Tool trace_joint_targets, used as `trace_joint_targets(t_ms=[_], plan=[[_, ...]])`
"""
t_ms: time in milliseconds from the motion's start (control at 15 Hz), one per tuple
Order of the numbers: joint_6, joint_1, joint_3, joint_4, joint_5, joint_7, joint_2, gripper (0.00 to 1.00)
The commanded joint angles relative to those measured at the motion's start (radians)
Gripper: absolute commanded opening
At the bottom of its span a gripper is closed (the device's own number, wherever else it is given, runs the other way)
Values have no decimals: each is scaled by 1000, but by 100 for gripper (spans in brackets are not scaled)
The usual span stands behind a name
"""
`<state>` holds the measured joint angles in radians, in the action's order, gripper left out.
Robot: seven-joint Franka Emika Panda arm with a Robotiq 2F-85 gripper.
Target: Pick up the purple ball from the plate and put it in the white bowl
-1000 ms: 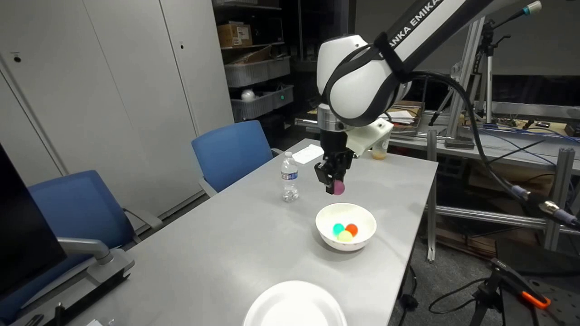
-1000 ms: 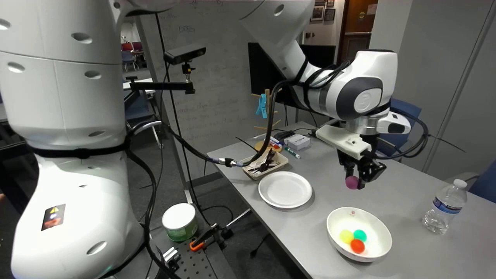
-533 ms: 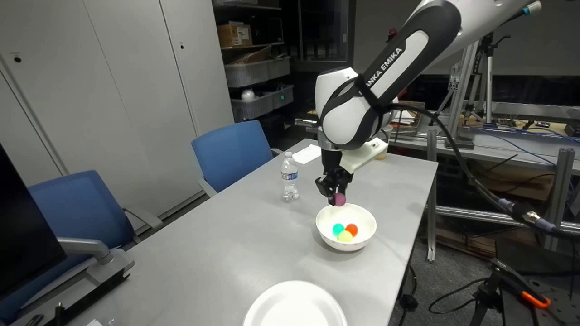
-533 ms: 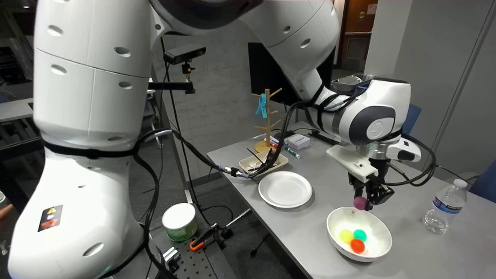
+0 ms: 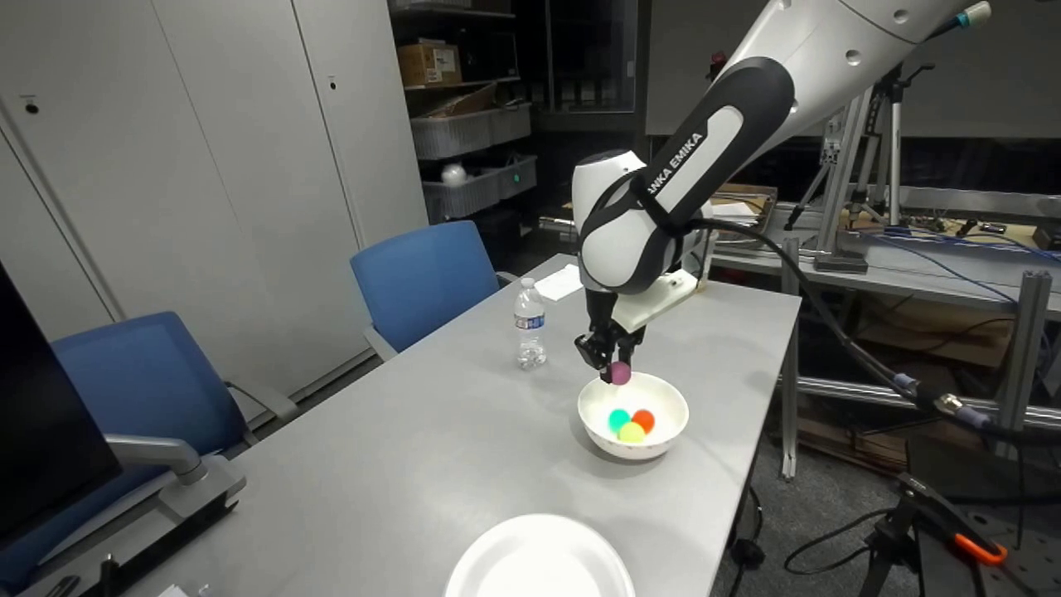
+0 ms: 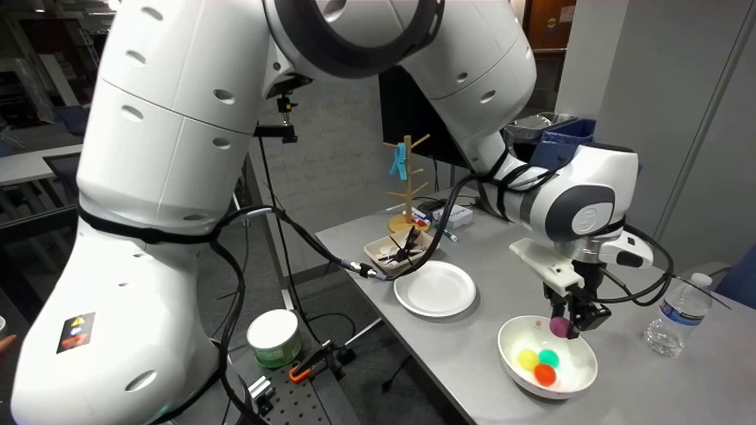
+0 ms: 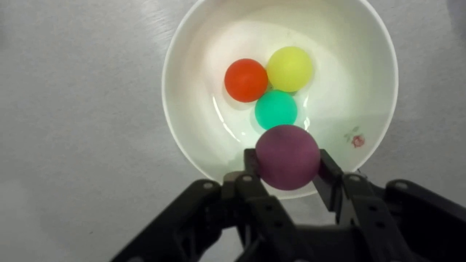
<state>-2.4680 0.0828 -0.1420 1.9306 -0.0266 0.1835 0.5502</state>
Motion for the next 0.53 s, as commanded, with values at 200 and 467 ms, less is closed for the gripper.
trace_joint_targets(t_ms=[200, 467], plan=[[-12, 14, -36, -55, 5, 32, 74, 16], [-7, 15, -48, -70, 4, 44, 102, 16]])
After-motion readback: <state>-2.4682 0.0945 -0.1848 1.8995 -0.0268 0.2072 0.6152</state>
